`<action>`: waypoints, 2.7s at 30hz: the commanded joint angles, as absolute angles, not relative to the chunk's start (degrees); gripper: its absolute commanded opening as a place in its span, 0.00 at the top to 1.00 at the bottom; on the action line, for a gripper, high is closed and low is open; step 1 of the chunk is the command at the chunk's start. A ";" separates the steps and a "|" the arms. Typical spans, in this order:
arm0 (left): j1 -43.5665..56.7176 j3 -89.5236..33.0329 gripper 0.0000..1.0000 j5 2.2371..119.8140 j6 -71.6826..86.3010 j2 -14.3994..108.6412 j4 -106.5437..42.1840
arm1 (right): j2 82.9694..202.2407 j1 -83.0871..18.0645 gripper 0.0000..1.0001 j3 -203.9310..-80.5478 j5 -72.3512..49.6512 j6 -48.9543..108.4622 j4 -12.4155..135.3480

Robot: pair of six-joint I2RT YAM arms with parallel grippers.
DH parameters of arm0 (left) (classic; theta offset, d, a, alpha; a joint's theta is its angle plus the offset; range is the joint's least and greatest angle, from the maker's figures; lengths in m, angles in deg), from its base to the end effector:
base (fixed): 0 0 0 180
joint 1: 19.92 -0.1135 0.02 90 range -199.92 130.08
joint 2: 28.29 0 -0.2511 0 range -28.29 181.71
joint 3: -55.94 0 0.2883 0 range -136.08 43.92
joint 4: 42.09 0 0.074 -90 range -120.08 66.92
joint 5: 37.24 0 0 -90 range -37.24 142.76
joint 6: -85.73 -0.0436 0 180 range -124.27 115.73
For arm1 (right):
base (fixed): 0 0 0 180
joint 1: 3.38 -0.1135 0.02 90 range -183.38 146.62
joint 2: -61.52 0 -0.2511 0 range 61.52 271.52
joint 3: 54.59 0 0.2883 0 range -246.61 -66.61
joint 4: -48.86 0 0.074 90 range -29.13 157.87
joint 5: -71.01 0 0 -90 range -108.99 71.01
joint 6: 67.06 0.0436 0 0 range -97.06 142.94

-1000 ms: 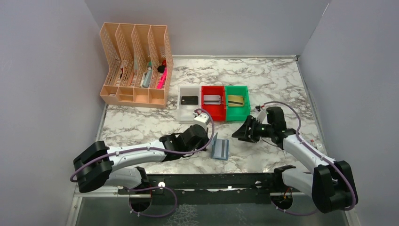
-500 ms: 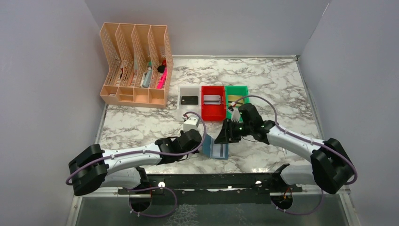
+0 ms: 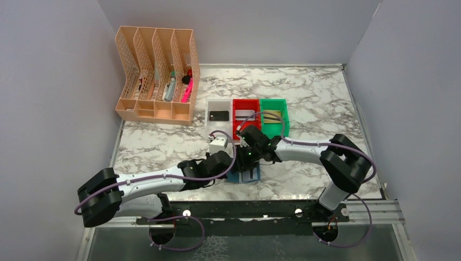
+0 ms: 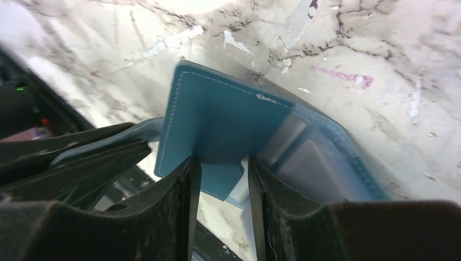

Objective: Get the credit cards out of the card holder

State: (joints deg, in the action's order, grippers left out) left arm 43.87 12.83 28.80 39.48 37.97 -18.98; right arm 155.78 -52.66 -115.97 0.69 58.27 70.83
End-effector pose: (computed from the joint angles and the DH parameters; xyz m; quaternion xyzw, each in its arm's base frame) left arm 0.1319 -0.2279 0.1478 0.0818 0.9074 -0.1801 0.3708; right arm 0.2152 0.2726 0.1133 -0.1653 0.9261 0.3207 0.1104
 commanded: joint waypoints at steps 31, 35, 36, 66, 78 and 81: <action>43.28 11.58 0.81 30.59 47.89 37.43 -21.08 | 153.55 -55.77 0.58 -105.77 -10.29 70.22 60.17; 43.18 11.84 0.87 29.57 50.48 40.07 -19.95 | 153.00 -55.72 0.60 -105.58 -10.60 71.00 59.78; 43.13 12.12 0.87 29.40 50.79 40.39 -20.22 | 152.87 -55.76 0.60 -105.62 -10.59 71.05 59.63; 42.92 8.15 0.97 33.69 47.58 54.13 -19.75 | 142.52 -55.66 0.55 -110.04 -28.97 66.09 86.19; 42.92 2.03 0.74 37.72 41.57 52.62 -21.08 | 145.58 -55.66 0.57 -105.20 -30.00 68.52 83.26; 42.92 1.21 0.67 37.72 40.65 52.51 -22.36 | 144.78 -55.68 0.58 -103.98 -29.56 69.34 81.82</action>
State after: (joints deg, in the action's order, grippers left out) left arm 42.88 3.70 35.40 43.67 53.16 -20.69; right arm 143.21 -55.50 -108.38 -27.88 67.65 79.55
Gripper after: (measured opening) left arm 0.274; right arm 0.427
